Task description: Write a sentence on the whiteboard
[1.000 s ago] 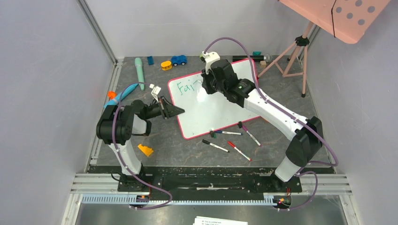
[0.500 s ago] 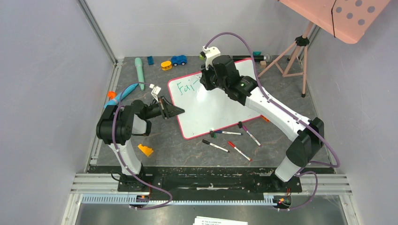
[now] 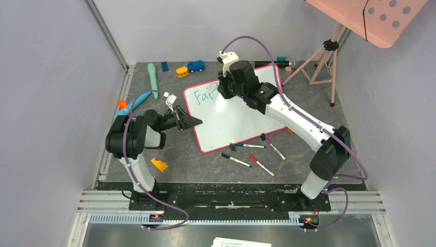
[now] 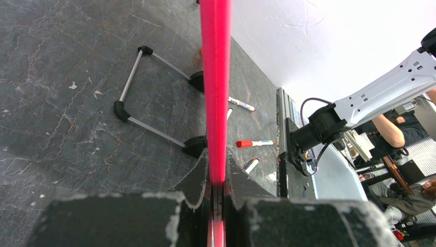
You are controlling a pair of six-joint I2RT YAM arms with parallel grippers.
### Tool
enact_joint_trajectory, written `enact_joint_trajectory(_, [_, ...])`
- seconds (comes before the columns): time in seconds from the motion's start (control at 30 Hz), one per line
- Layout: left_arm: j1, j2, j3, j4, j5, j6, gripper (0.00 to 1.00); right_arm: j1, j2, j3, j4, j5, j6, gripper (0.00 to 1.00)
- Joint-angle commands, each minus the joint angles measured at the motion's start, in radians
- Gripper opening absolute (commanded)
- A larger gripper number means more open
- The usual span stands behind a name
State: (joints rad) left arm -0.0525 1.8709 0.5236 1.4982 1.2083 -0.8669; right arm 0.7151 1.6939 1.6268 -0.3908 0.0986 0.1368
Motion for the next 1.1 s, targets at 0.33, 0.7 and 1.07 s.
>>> enact_joint_trajectory(0.33, [-0.021, -0.015, -0.009, 0.059, 0.103, 0.058, 0.02, -0.005, -0.051, -0.103, 0.025, 0.019, 0.004, 0.00])
enact_joint_trajectory(0.7, [-0.023, -0.015, -0.009, 0.059, 0.104, 0.058, 0.02, -0.005, -0.116, -0.214, 0.041, -0.001, 0.028, 0.00])
enact_joint_trajectory(1.07, [-0.023, -0.016, -0.010, 0.059, 0.103, 0.058, 0.02, -0.006, -0.105, -0.173, 0.024, 0.042, 0.014, 0.00])
